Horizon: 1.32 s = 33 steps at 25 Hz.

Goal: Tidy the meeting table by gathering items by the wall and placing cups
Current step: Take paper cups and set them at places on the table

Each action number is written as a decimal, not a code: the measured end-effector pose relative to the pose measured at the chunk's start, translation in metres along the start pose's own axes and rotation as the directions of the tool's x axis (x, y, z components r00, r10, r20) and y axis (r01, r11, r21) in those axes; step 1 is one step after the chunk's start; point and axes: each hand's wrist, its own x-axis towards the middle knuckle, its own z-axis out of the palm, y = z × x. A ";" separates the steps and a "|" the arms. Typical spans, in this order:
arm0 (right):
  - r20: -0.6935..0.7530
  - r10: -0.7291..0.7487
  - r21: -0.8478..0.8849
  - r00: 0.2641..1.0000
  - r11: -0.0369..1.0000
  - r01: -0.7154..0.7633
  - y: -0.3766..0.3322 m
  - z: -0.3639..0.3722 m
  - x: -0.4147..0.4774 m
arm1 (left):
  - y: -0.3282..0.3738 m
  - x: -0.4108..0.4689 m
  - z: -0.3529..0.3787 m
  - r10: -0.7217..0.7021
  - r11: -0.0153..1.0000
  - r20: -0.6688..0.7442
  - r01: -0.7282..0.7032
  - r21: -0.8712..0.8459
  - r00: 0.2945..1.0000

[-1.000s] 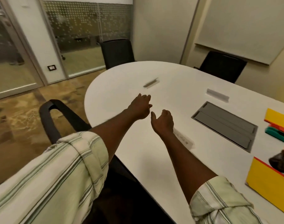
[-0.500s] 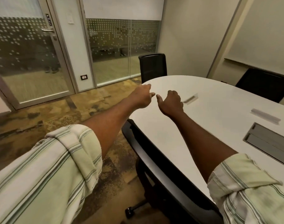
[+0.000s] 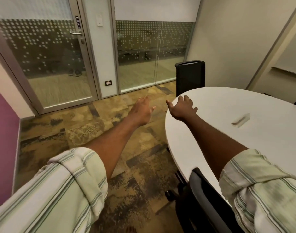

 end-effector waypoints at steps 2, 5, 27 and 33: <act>0.016 -0.020 -0.009 1.000 1.000 0.021 -0.020 0.015 0.045 | -0.030 0.038 -0.002 -0.002 1.000 0.012 0.001 0.028 1.000; 0.020 -0.033 -0.051 0.999 0.998 0.034 -0.042 0.039 0.107 | -0.074 0.099 -0.008 0.010 0.995 0.044 -0.014 0.097 0.999; 0.055 0.228 0.086 0.972 0.969 -0.232 -0.208 0.260 0.464 | -0.319 0.538 0.044 0.211 0.974 0.177 -0.222 0.045 0.961; 0.078 0.268 0.076 0.960 0.959 -0.274 -0.198 0.300 0.618 | -0.355 0.682 0.088 0.238 0.963 0.255 -0.261 0.062 0.937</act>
